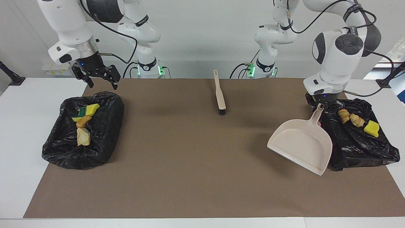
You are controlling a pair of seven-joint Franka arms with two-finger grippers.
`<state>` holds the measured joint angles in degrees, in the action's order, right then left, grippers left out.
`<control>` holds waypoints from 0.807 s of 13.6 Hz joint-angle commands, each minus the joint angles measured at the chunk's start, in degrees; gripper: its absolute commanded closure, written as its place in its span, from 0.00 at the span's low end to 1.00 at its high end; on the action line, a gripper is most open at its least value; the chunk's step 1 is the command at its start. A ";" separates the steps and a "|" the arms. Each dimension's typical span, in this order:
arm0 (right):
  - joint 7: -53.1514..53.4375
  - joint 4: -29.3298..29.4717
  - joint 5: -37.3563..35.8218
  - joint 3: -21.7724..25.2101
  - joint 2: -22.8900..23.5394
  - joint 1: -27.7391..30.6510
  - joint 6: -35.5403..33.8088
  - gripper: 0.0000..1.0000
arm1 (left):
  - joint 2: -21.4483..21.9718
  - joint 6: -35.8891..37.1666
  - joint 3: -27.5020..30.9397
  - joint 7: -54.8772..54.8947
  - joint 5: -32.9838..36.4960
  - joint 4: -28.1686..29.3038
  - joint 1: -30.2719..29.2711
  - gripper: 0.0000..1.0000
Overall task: Sweep and dump trash in bin
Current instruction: 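Return the dustpan to the table center with the left gripper and release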
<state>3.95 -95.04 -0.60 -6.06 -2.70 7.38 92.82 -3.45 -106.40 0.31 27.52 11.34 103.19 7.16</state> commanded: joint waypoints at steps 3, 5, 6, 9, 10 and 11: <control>0.35 -1.02 1.39 -0.10 -1.35 0.53 -0.27 0.00 | -2.51 -4.34 1.10 -22.37 -5.36 -1.05 8.63 1.00; 0.35 -0.93 1.39 -0.10 -1.35 0.53 -0.27 0.00 | -9.43 -5.49 1.18 -31.44 -6.59 -6.57 14.60 1.00; 0.35 -0.93 1.39 -0.10 -1.35 0.53 -0.27 0.00 | -12.43 -5.66 1.18 -35.13 -6.77 -8.86 17.07 1.00; 0.35 -0.93 1.39 -0.10 -1.35 0.53 -0.27 0.00 | -17.11 -9.43 1.18 -44.90 -9.49 -11.25 20.68 1.00; 0.35 -0.93 1.39 -0.10 -1.35 0.53 -0.27 0.00 | -17.90 -10.22 1.18 -46.84 -9.93 -11.34 21.39 1.00; 0.35 -0.93 1.39 -0.10 -1.35 0.53 -0.27 0.00 | -17.91 -10.75 1.10 -48.68 -11.94 -11.34 21.49 1.00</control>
<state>3.95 -95.04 -0.34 -6.06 -2.93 7.38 92.82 -20.27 -116.57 0.20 -18.21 2.11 94.16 27.45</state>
